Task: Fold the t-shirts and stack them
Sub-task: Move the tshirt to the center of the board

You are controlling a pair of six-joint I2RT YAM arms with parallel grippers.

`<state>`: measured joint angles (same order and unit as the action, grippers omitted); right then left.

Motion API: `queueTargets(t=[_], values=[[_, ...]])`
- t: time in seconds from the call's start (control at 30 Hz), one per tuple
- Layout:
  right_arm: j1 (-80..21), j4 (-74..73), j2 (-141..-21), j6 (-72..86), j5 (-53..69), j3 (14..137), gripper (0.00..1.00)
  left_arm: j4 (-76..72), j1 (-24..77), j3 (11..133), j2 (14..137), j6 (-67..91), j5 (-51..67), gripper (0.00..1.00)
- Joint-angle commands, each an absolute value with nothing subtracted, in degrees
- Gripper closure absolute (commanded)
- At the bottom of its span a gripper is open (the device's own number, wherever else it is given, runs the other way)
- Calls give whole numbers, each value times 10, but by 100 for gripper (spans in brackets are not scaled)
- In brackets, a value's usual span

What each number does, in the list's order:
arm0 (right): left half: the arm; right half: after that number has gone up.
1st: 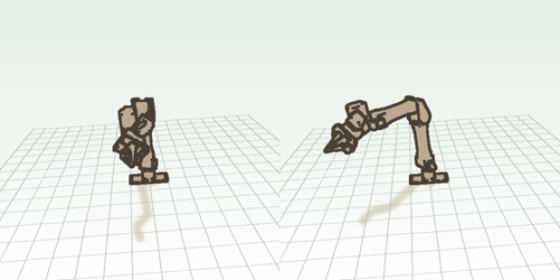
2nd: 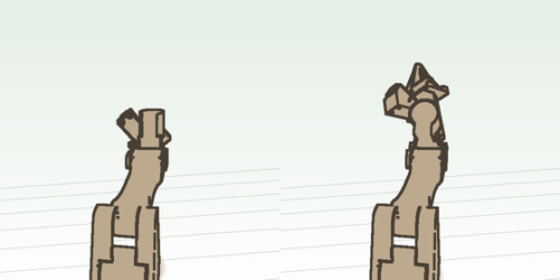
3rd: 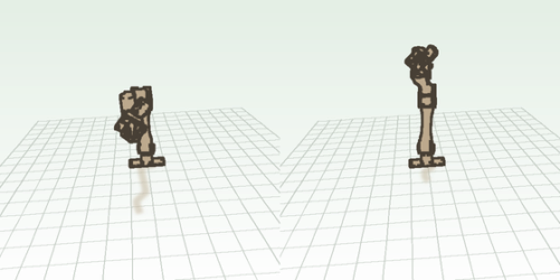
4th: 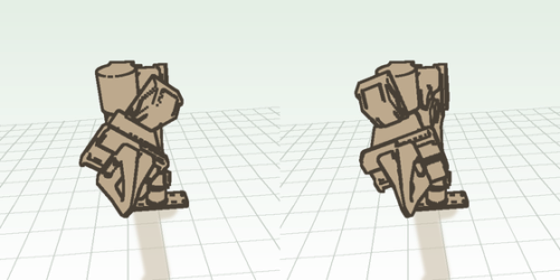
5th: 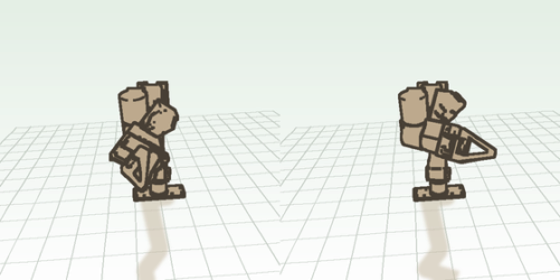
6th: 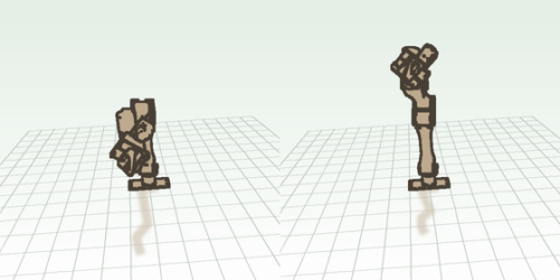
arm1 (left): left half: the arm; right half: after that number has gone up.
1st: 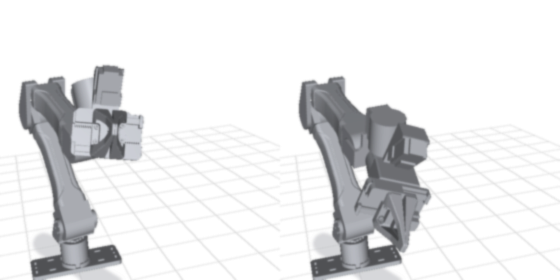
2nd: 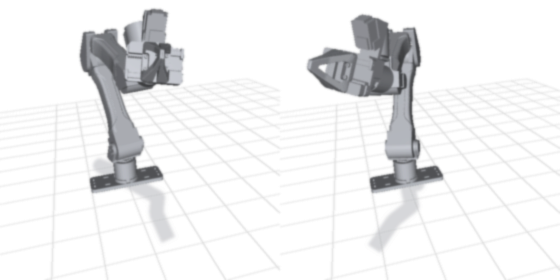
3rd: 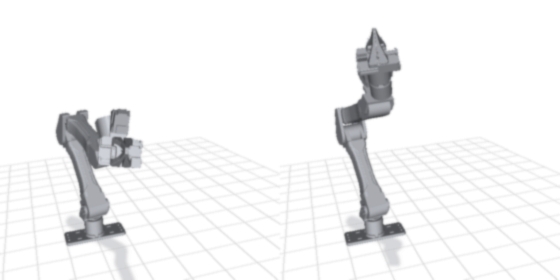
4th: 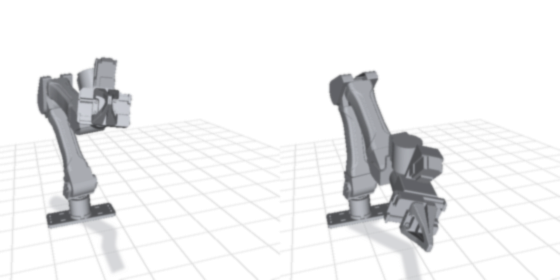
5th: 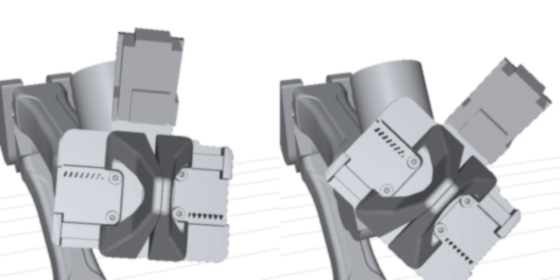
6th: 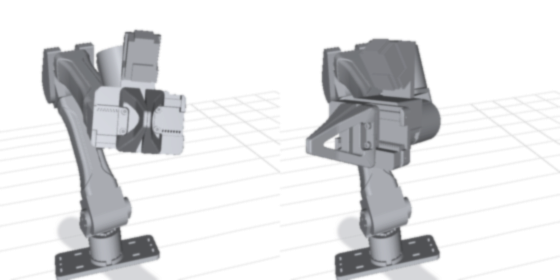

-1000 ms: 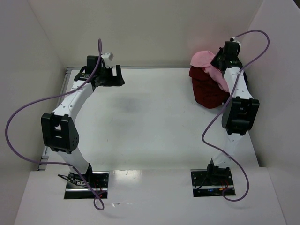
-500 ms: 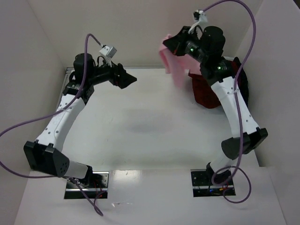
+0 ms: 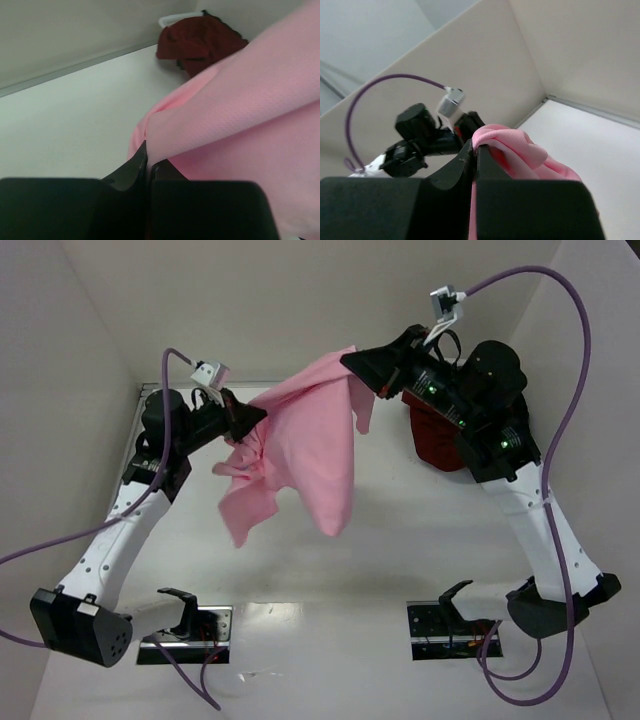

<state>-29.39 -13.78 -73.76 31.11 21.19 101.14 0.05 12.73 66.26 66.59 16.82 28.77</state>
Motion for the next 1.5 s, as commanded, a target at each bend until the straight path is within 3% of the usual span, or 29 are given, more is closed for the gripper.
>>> queueTargets(t=[0.0, 0.27, 0.63, 0.73, 0.77, 0.87, 1.0, 1.1, 1.13, 1.17, 1.2, 1.3, 1.47], values=[[-292, -98, -722, 323, 163, 948, 100, 42, 123, 663, 646, 163, 179, 100], [-292, -108, -711, 305, 75, 823, 100, 150, 117, 749, 603, 110, 136, 100], [-292, -161, -662, 271, 45, 900, 100, 271, 117, 831, 506, 71, 250, 96], [-292, -177, -625, 271, 34, 905, 100, 332, 117, 837, 517, 94, 275, 89], [-292, -189, -612, 271, 26, 905, 100, 357, 117, 852, 532, 106, 270, 90], [-292, -194, -604, 276, -8, 874, 100, 391, 117, 821, 572, 139, 245, 99], [-273, -162, -609, 284, -40, 765, 96, 329, 117, 728, 602, 164, 231, 97], [-254, -128, -628, 304, -24, 670, 96, 323, 112, 699, 663, 170, 231, 73], [-254, -107, -645, 311, -31, 634, 94, 323, 112, 699, 699, 170, 231, 58], [-254, -98, -655, 316, -39, 619, 93, 323, 112, 694, 717, 170, 223, 19], [-254, -87, -664, 316, -46, 606, 91, 316, 112, 693, 735, 175, 218, 11], [-248, -64, -711, 316, -51, 592, 87, 287, 106, 711, 788, 190, 193, 0], [-222, -32, -751, 316, -61, 615, 96, 281, 101, 758, 844, 190, 157, 0]])
